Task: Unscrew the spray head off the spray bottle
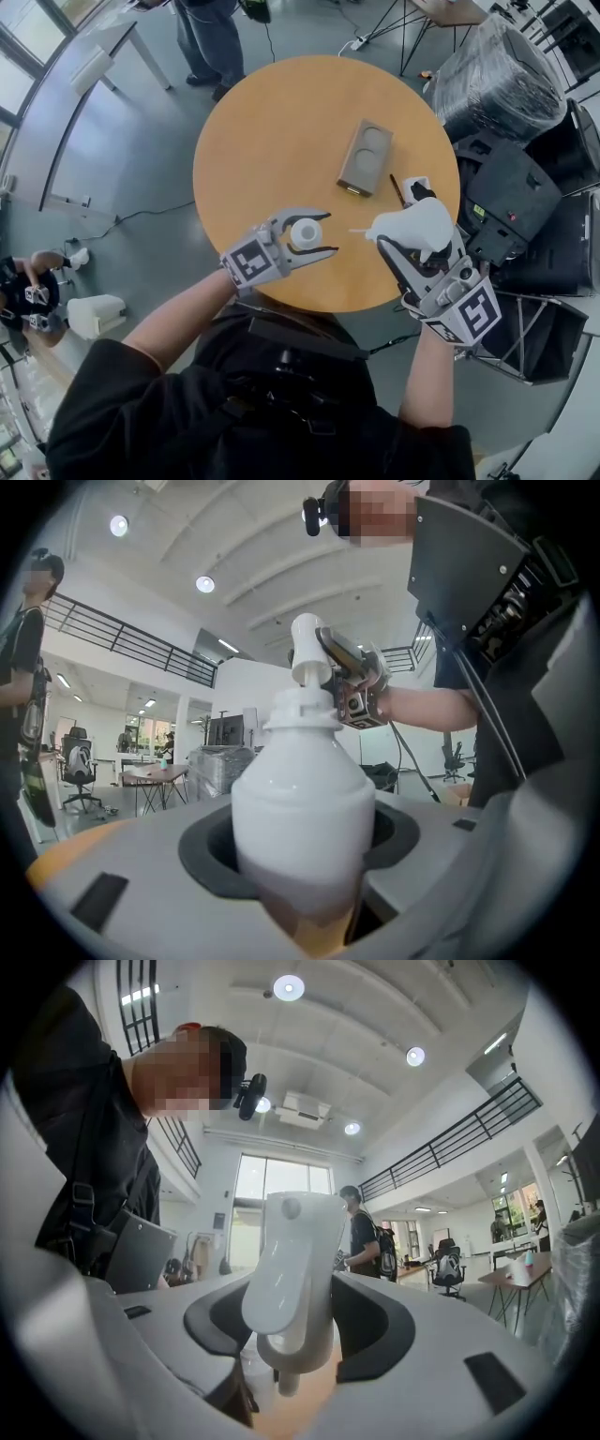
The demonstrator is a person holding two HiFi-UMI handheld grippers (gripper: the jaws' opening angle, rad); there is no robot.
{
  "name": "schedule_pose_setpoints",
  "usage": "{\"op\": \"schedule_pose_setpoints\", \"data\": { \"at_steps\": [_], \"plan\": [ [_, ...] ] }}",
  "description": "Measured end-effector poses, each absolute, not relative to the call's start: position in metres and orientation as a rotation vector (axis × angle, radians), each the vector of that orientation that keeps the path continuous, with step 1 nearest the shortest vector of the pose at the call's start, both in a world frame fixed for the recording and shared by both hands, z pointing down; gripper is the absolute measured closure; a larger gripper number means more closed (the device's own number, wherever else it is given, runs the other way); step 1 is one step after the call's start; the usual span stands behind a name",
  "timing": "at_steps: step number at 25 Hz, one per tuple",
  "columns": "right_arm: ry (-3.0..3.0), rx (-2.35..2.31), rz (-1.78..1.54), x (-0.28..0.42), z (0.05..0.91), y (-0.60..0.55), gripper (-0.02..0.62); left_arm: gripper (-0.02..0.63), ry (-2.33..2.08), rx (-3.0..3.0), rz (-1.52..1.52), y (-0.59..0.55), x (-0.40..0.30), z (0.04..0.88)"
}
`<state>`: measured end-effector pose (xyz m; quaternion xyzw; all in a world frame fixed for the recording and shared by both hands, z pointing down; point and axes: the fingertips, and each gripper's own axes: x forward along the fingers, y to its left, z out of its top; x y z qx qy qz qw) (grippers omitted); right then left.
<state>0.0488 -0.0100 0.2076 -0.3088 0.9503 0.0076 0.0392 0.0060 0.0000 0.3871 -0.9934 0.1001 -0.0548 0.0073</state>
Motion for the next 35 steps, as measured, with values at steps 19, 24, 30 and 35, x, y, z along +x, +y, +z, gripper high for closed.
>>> {"op": "schedule_pose_setpoints", "data": {
  "at_steps": [19,24,30,35],
  "plan": [
    [3.156,-1.129,-0.602,0.056,0.438,-0.055,0.354,0.316,0.403,-3.128,-0.084,-0.04,0.01,0.43],
    [3.168,-1.183,-0.757,0.061,0.503,-0.071,0.354,0.316,0.415,-3.118,-0.107,-0.06,0.019,0.47],
    [3.163,-1.193,-0.989,0.066,0.589,-0.081,0.354,0.316,0.517,-3.118,-0.133,-0.082,0.029,0.532],
    [3.125,-1.232,-1.184,0.067,0.656,-0.089,0.354,0.316,0.512,-3.117,-0.205,-0.09,0.032,0.584]
  ]
}}
